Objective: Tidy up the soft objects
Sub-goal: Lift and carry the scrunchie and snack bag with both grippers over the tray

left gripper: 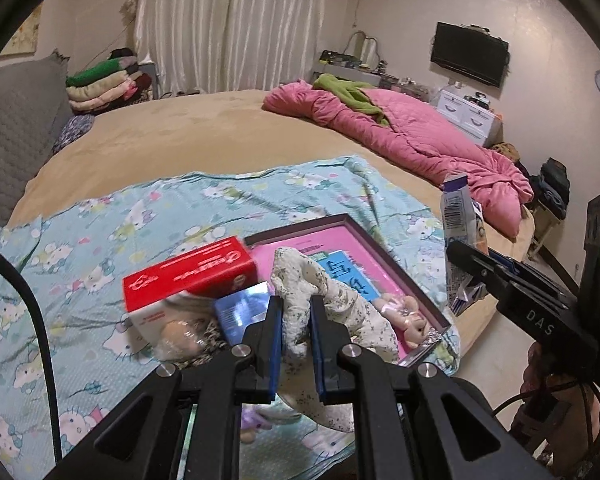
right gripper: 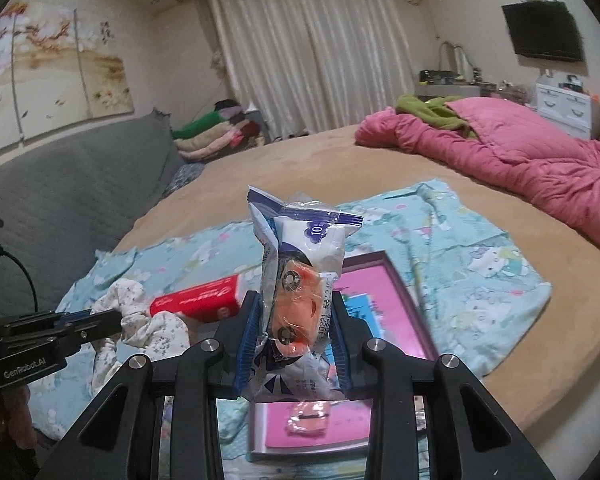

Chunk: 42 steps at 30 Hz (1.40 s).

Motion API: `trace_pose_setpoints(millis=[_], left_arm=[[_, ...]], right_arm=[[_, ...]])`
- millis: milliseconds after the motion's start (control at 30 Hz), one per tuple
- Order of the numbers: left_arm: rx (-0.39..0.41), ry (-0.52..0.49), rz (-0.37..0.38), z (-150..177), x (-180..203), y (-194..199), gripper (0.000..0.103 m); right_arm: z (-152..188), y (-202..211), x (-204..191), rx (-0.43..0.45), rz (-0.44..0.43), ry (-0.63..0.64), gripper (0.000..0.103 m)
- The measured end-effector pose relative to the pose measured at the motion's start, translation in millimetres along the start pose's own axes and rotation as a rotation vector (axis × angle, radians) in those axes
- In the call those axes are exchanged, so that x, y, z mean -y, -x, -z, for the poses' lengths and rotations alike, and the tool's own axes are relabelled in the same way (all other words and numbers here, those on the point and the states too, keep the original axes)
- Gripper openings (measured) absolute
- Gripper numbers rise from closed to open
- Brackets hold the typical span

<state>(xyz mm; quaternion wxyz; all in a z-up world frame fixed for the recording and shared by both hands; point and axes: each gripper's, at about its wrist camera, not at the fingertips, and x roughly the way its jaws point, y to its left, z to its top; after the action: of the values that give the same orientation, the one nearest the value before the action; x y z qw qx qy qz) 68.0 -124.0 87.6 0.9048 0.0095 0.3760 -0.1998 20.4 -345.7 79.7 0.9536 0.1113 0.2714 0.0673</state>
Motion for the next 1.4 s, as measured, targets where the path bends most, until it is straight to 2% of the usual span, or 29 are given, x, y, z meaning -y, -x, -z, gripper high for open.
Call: trace_pose_setpoints(millis=[233,533,1400], left_arm=[[-0.019,-0.043,0.016,-3.4,27.1,-19.5,0.013],[-0.081,-0.072,0.007,4.9,44.7,-57.8,0.013],[-0.217,-0.043,-0.002,30.6,31.6,-133.2,0.013]], right_arm=[[2.7,3.5,9.0,0.009,0.012,-0.018,0.034],[15.9,-11.8,13.1,-0.028,0.017,-0.021,0.034],[53.6,-70.2,34.0,-0.189,0.034,-0.05,0.034]])
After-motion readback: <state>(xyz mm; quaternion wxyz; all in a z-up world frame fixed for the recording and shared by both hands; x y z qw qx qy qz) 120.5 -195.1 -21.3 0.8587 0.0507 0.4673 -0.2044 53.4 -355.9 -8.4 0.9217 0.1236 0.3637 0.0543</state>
